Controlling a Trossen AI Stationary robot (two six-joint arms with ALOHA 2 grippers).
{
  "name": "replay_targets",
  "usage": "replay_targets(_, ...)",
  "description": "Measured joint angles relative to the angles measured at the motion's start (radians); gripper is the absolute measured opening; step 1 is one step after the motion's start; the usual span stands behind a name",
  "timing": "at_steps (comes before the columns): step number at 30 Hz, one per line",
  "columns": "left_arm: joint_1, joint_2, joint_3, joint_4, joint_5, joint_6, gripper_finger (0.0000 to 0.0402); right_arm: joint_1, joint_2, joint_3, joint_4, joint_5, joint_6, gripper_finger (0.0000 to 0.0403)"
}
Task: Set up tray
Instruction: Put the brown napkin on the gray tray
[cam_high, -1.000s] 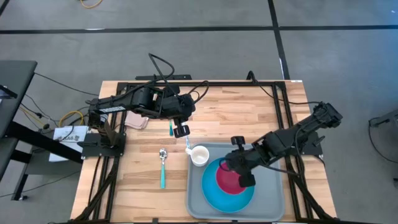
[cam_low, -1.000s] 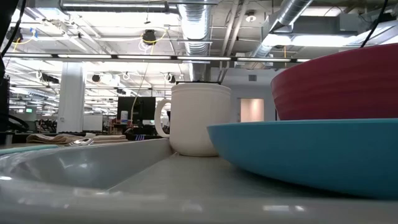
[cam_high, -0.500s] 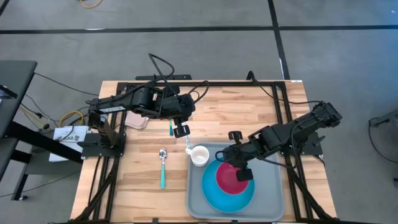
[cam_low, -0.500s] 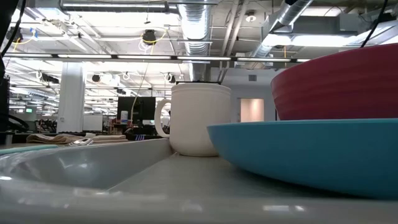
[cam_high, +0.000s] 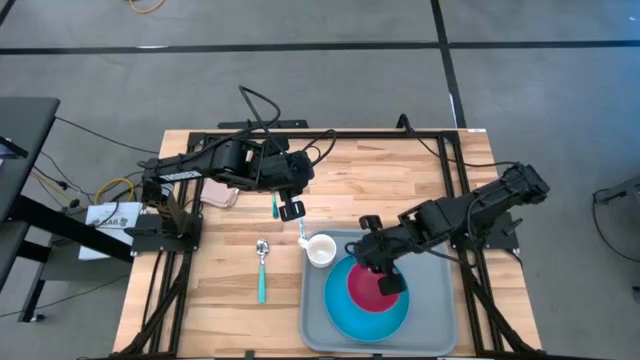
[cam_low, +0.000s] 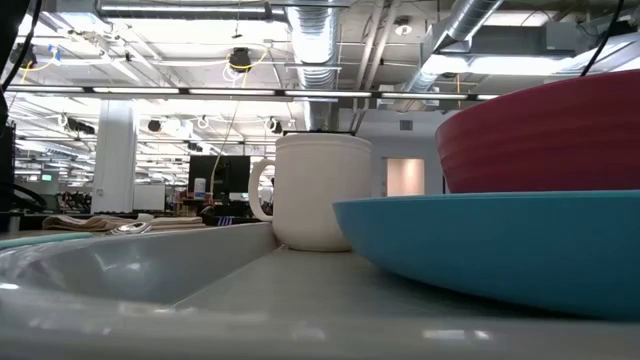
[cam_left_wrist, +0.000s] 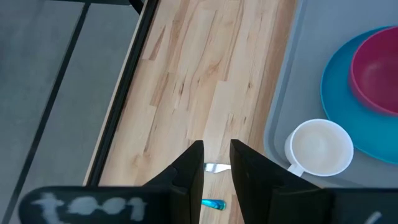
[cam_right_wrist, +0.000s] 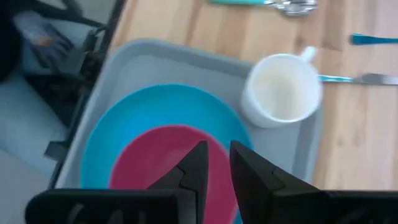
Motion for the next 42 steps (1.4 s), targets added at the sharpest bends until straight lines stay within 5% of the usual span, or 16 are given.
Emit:
replay_targets(16,0.0,0.0,0.0,0.0,0.0,0.0,0.0067,-0.231,0.008,0.001,-0.001,-0.056,-0.022,0.0061)
replay_targets(39,0.0,0.0,0.0,0.0,0.0,0.001,0.0067,-0.212,0.008,0.001,-0.001,-0.074,-0.028,0.0061)
replay_targets(42,0.005,0.0,0.0,0.043,-0.01,0.143,0.0067,-0.212,0.008,0.001,-0.001,-0.069,0.071,0.0061)
